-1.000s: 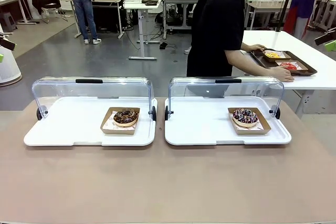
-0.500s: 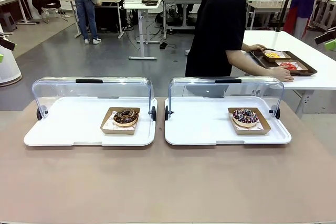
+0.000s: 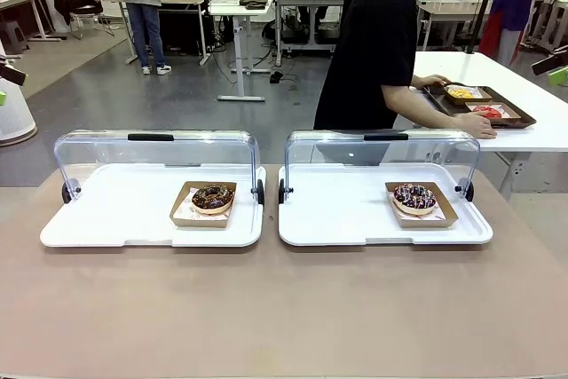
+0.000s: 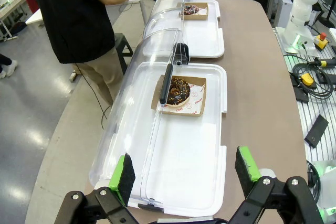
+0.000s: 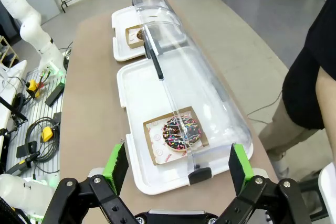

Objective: Provide the desired donut to the person.
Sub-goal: Place the picked Paper togo box onto the Handle tray extended by the person.

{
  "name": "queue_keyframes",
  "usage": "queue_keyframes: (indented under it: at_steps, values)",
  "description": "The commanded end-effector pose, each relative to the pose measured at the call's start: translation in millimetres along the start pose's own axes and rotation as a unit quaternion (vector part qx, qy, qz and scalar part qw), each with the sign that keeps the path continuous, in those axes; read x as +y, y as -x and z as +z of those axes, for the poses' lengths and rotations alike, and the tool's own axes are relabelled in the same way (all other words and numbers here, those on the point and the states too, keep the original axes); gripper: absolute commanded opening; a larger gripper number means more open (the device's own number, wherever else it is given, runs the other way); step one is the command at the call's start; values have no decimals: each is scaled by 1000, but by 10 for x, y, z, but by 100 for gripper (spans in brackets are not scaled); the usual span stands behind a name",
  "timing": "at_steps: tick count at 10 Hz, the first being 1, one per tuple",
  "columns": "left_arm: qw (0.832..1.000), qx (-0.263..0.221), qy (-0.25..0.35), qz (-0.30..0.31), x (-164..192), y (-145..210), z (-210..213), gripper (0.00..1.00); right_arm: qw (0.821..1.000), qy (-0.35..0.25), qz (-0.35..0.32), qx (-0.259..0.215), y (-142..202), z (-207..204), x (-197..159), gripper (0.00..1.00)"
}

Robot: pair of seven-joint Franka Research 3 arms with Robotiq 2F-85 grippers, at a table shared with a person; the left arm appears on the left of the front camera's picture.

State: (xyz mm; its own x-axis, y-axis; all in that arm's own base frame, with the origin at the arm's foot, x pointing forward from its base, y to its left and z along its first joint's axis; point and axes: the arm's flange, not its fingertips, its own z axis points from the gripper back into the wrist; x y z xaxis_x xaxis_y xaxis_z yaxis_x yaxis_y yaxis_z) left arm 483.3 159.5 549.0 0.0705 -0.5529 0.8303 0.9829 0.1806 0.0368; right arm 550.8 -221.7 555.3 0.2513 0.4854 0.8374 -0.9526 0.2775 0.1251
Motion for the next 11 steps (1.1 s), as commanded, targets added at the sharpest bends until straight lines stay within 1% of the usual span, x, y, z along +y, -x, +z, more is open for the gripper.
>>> queue_keyframes:
  at_steps: [1,11]
  values:
    - [1000,-5,-2,0,-11,-14,-4,100,1000,-2,-1,4,13,-7,5,100]
    - [1000,-5,-2,0,-11,-14,-4,100,1000,-2,-1,4,13,-7,5,100]
